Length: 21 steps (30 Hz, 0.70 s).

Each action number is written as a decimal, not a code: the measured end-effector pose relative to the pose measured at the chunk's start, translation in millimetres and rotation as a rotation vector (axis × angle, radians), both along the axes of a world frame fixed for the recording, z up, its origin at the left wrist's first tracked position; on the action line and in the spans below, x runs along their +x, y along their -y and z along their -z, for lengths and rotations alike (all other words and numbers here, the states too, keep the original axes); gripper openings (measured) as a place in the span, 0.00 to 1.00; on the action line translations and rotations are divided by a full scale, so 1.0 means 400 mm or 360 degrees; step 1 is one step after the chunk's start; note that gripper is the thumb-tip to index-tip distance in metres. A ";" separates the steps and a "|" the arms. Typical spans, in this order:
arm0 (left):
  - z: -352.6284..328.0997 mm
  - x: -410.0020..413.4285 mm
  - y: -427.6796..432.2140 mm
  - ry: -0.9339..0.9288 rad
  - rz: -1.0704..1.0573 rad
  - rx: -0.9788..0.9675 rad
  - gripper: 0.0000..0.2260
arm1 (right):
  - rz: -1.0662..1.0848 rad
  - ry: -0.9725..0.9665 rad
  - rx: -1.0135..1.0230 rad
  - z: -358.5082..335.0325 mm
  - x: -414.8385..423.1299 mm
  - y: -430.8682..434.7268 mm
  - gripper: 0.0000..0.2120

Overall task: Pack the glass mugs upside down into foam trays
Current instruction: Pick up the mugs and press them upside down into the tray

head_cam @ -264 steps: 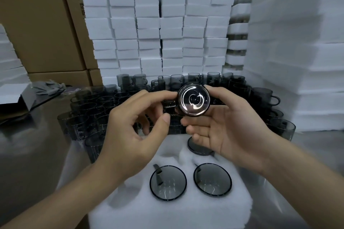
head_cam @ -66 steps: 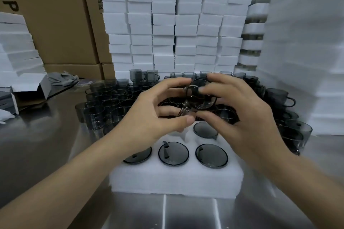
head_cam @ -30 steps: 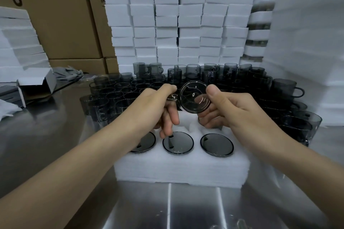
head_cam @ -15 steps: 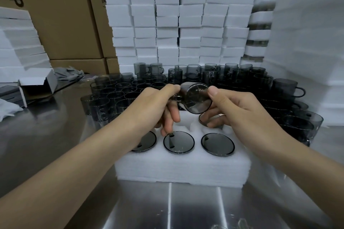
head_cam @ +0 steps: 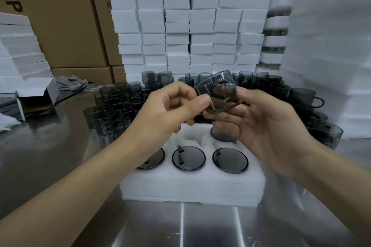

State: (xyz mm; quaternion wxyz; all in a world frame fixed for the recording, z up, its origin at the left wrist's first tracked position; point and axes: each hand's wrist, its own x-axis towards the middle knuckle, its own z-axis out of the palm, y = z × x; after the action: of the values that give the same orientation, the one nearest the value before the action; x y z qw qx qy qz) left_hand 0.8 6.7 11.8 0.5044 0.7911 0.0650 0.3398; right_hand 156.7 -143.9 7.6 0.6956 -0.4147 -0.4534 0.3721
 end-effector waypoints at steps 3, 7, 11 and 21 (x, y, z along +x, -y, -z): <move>0.003 0.000 0.000 -0.0107 0.0103 0.0030 0.23 | 0.0012 0.0256 -0.0005 -0.003 0.002 0.001 0.19; 0.003 0.001 -0.004 -0.0033 0.0032 0.0007 0.16 | 0.0551 0.0550 -0.0100 0.009 0.010 -0.014 0.18; 0.008 0.007 -0.014 -0.0025 -0.0078 -0.0051 0.13 | 0.0525 0.0437 -0.0035 0.009 0.000 -0.006 0.22; 0.007 0.005 -0.007 0.0068 0.0216 -0.0167 0.25 | 0.0586 0.0405 -0.0078 0.029 -0.013 -0.005 0.12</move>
State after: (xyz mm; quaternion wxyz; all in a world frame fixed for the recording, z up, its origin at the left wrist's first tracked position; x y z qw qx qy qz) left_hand 2.7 9.6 8.8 0.5684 0.7587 0.0182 0.3177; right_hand 151.4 -141.9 -4.2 0.6787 -0.5510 -0.4449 0.1944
